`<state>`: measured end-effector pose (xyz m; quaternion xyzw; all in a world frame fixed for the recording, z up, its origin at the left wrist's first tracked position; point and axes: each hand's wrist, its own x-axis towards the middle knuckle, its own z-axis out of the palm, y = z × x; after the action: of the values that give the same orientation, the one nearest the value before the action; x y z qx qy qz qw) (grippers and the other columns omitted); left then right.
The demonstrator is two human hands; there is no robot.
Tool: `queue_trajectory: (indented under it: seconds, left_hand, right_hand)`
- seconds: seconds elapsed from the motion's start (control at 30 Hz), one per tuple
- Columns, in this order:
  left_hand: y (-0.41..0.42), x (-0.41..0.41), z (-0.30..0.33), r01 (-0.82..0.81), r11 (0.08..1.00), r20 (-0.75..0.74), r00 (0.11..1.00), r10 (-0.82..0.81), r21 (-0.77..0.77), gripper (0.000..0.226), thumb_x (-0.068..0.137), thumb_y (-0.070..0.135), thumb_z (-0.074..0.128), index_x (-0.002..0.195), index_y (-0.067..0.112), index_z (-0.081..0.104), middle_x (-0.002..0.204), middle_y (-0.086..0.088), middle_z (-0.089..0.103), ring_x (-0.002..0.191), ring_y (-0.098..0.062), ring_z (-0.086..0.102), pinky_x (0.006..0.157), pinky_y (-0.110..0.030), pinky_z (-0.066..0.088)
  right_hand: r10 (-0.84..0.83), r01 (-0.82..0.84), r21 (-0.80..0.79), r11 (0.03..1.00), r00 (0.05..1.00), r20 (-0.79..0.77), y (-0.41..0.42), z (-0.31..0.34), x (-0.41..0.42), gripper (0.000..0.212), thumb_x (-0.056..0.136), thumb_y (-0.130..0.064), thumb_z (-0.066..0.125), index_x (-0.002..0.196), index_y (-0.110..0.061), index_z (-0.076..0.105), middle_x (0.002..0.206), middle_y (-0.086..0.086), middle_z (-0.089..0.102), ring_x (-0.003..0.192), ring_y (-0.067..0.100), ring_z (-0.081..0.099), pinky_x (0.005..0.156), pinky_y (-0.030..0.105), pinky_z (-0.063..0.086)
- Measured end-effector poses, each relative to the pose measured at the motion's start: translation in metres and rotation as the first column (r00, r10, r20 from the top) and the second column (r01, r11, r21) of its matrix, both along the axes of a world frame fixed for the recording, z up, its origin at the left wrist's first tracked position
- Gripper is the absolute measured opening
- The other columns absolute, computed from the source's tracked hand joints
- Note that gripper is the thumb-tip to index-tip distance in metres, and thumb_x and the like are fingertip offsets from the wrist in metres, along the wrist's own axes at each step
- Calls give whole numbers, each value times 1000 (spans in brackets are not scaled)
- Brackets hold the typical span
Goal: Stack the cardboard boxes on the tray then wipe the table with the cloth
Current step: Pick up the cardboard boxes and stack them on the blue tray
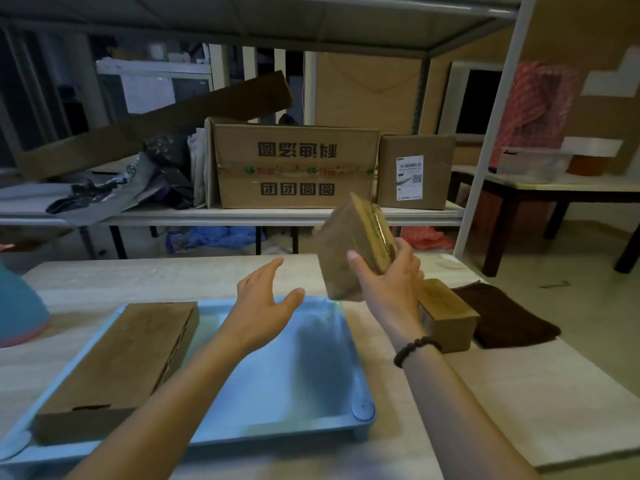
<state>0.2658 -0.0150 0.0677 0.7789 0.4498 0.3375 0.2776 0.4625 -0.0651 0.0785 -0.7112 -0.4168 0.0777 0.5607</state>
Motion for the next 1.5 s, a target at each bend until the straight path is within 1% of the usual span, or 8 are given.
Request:
queue_trajectory:
  seconds: [0.07, 0.17, 0.37, 0.57, 0.8, 0.93, 1.27, 1.5]
  left_hand:
    - [2, -6, 7, 28, 990, 172, 985, -4, -139, 85, 85, 59, 62, 155, 30, 23, 157, 3, 34, 143, -17, 31, 112, -39, 32]
    - [4, -16, 14, 172, 924, 425, 905, -11, -342, 112, 61, 81, 66, 154, 35, 24, 148, 10, 48, 128, -13, 52, 103, -38, 40]
    - [8, -47, 11, 277, 869, 559, 829, -1, -409, 96, 69, 48, 79, 151, 34, 31, 127, 5, 68, 108, -17, 70, 87, -41, 56]
    - [7, -74, 10, 313, 850, 608, 794, 11, -425, 123, 41, 57, 93, 148, 33, 37, 135, 2, 62, 115, -20, 66, 92, -43, 54]
    - [7, -83, 25, 355, 862, 655, 755, -37, -362, 102, 38, 54, 96, 131, 38, 57, 126, 10, 69, 117, -15, 65, 91, -42, 50]
    - [4, -82, 29, 370, 855, 627, 776, -69, -363, 97, 45, 60, 91, 133, 35, 60, 127, 5, 69, 121, -17, 63, 96, -42, 49]
    - [-4, -84, 29, 426, 819, 590, 795, -137, -384, 65, 68, 48, 76, 131, 36, 61, 126, 4, 69, 120, -17, 61, 104, -38, 41]
    - [-4, -80, 26, 292, 928, 605, 790, -98, -231, 58, 68, 16, 78, 120, 38, 62, 104, 13, 76, 98, -9, 68, 87, -27, 46]
  right_hand:
    - [287, -242, 163, 956, 881, -376, 0, 11, -13, 88, 74, -65, 76, 143, -27, 37, 126, -6, 55, 116, 13, 55, 99, 39, 50]
    - [451, -376, 250, 892, 713, -536, 5, 6, -32, 105, 55, -75, 80, 140, -26, 42, 128, -4, 65, 119, 17, 63, 109, 47, 48]
    - [547, -495, 244, 834, 680, -489, 5, -14, -62, 87, 67, -88, 60, 133, -32, 48, 132, -5, 61, 122, 15, 59, 108, 44, 46]
    - [583, -528, 260, 808, 658, -476, 6, -22, -80, 73, 78, -87, 47, 132, -39, 60, 134, -9, 64, 127, 14, 56, 109, 46, 45]
    - [619, -507, 355, 786, 658, -429, 4, -14, -90, 47, 86, -70, 48, 118, -42, 68, 122, -9, 72, 120, 13, 63, 103, 41, 50]
    - [580, -453, 374, 809, 718, -384, 1, -9, -96, 59, 67, -92, 50, 98, -48, 73, 101, -19, 76, 100, 5, 70, 83, 26, 60]
    - [593, -424, 431, 796, 687, -420, -2, -15, -101, 99, 63, -97, 49, 123, -21, 71, 113, 1, 77, 111, 17, 69, 88, 36, 57]
    - [565, -505, 255, 825, 715, -413, -2, -14, -107, 54, 97, -68, 39, 133, -33, 59, 124, -11, 68, 118, 8, 60, 101, 34, 48]
